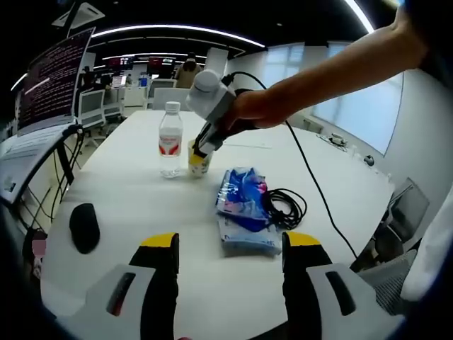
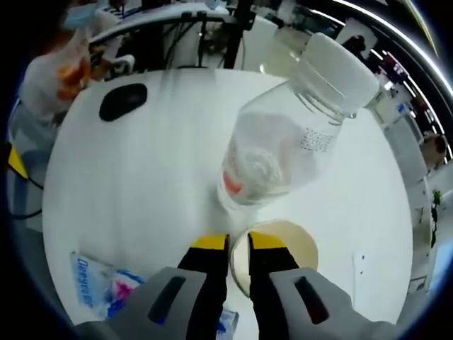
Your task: Arrange the tabletop items into an orderly group along one side of the table until the central work area is clear of visible clutter.
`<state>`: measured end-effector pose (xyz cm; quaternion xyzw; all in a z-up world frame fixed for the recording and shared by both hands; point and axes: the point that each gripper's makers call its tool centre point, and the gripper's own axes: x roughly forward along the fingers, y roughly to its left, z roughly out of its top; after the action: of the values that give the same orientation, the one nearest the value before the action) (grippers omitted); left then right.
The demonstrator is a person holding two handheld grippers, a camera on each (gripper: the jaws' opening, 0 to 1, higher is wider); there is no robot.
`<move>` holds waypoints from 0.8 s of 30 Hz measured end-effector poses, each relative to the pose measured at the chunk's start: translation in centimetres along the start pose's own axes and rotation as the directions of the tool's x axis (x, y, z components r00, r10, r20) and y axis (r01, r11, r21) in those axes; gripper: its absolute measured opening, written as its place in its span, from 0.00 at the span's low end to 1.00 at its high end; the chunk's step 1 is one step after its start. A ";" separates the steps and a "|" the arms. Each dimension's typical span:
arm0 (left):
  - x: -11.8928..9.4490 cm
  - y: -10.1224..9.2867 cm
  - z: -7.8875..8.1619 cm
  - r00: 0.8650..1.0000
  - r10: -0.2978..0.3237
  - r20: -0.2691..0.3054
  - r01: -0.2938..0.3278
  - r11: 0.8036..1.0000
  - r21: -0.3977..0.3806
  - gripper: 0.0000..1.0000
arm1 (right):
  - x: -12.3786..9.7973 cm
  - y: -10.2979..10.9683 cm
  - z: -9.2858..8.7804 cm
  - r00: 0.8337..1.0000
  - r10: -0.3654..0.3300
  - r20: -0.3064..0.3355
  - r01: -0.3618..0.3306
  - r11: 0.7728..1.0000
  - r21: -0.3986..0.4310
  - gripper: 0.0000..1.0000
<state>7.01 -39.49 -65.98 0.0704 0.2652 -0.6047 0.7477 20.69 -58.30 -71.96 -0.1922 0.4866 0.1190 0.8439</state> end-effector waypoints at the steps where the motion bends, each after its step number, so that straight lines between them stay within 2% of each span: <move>1: 0.0 0.0 0.1 1.000 -0.001 0.003 0.001 1.000 -0.008 0.59 | -0.1 -0.1 0.1 1.000 -0.001 0.009 0.000 1.000 0.008 0.10; 6: 0.3 0.1 0.3 1.000 0.000 0.008 0.000 1.000 -0.014 0.59 | -0.6 -0.5 0.2 0.999 -0.004 0.045 0.002 0.999 0.042 0.14; 15: 0.4 -0.4 0.5 1.000 -0.012 0.017 0.012 1.000 -0.014 0.59 | -0.8 -1.4 0.6 0.996 -0.035 0.084 0.025 0.992 0.120 0.11; 24: -0.1 -0.3 0.3 1.000 -0.014 0.018 0.014 1.000 -0.018 0.59 | -0.8 -1.3 1.3 0.994 -0.047 0.097 0.034 0.990 0.139 0.12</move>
<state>6.79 -39.60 -65.59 0.0563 0.2644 -0.6081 0.7465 21.81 -58.92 -70.36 -0.1376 0.4468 0.0775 0.8806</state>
